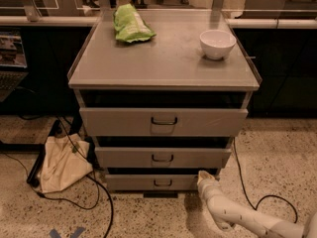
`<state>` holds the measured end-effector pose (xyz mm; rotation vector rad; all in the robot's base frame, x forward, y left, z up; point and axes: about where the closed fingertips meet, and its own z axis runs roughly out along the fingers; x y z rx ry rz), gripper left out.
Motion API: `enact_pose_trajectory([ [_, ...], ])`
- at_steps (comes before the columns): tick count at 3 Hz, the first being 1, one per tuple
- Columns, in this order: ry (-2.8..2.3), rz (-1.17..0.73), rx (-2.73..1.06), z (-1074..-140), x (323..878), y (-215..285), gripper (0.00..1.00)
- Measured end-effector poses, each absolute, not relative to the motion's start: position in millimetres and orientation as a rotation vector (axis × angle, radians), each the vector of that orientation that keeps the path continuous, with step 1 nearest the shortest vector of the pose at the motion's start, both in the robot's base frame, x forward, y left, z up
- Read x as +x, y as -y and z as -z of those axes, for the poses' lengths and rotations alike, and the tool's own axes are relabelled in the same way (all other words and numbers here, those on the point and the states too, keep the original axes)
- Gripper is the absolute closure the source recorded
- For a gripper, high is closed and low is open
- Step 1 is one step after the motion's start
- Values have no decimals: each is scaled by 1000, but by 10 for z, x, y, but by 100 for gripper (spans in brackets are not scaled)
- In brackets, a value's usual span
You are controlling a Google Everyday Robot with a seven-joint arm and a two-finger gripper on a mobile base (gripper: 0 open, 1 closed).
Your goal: Open bottom drawer
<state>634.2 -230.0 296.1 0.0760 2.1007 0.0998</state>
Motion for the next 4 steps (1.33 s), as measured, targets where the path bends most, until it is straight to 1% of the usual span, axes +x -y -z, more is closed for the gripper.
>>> enact_pose_trajectory([
  [1,-2105,-102,67,-2956,6338,2276,100],
  [3,-2108,-55,2,-2746,6680,2181,100],
  [4,-2131,-23,17,-2586,6762,2208,100],
])
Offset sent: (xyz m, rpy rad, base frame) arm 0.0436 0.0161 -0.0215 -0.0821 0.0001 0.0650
